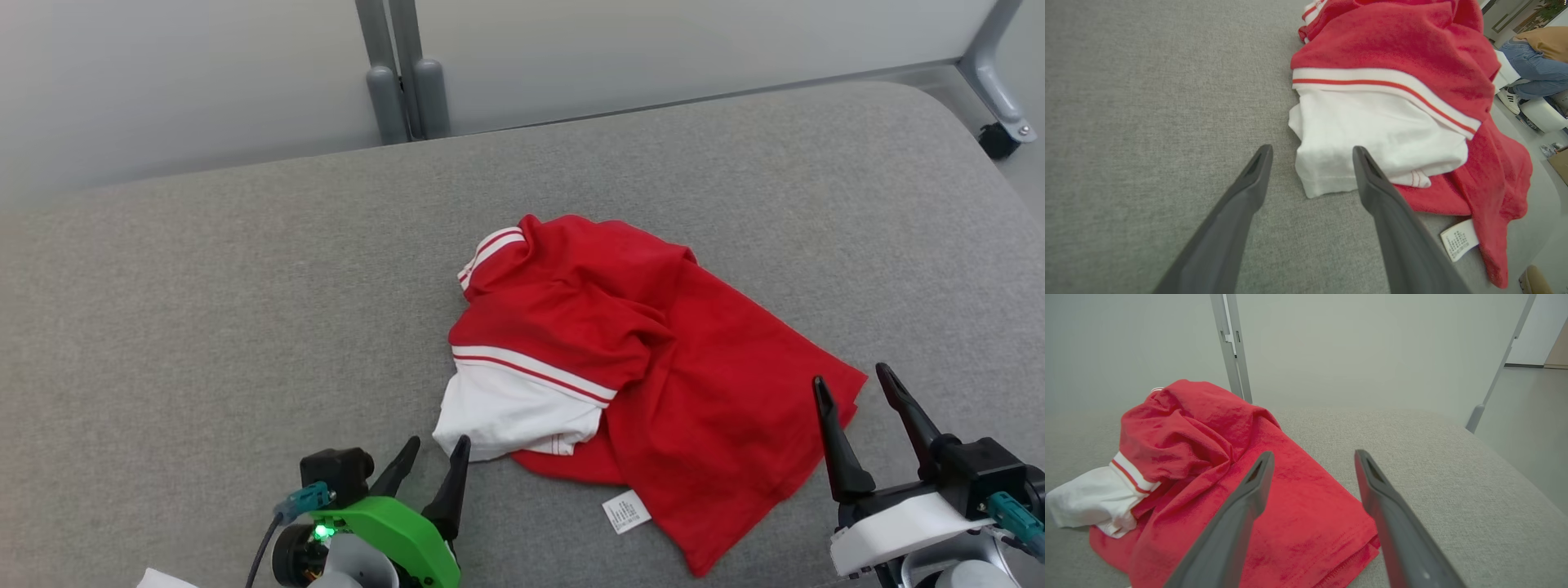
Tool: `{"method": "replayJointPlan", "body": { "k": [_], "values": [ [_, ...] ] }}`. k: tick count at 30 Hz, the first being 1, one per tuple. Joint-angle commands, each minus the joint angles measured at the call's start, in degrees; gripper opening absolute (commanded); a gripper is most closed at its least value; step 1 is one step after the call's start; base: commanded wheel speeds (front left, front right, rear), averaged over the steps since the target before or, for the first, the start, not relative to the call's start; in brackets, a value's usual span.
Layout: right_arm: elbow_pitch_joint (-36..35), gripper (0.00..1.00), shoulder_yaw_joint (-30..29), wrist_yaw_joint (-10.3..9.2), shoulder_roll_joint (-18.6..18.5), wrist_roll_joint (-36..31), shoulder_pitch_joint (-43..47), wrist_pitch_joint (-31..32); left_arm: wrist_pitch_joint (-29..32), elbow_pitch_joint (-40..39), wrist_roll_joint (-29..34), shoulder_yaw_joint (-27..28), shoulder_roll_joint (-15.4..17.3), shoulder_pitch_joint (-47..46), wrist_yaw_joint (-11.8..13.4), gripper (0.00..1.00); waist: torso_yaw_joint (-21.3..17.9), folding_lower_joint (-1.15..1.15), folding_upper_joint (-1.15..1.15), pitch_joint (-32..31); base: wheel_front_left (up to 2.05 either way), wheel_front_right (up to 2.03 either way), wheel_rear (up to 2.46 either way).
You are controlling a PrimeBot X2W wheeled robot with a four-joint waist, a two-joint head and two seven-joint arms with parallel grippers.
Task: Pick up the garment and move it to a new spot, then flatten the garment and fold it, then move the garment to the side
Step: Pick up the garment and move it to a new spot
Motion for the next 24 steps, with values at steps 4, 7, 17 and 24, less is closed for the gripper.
{"method": "replayJointPlan", "body": {
  "k": [4,7,17,24],
  "values": [
    [0.07,1.0,-0.3,-0.08,0.37,0.3,-1.1,-0.03,-0.1,4.6,-2.04,-0.92,0.32,-3.1,0.31,1.0,-3.57,0.0,0.0,3.05,0.0,0.0,0.0],
    [0.02,1.0,-0.35,-0.08,0.67,0.24,-1.1,-0.03,-1.22,6.86,-2.16,-1.3,0.42,-4.34,0.11,0.7,-3.91,0.0,0.0,3.3,0.0,0.0,0.0],
    [0.8,1.0,-1.09,-0.08,1.71,0.31,0.07,-0.03,1.22,-6.1,-5.43,-3.35,2.59,-5.94,-0.47,0.0,-2.75,0.0,0.0,2.28,0.0,0.0,0.0],
    [1.2,1.0,-0.72,-0.08,2.31,0.53,0.21,-0.03,9.58,-35.0,-8.67,0.35,6.75,-10.99,2.18,0.0,-1.56,0.0,0.0,0.85,0.0,0.0,0.0]
  ]
}}
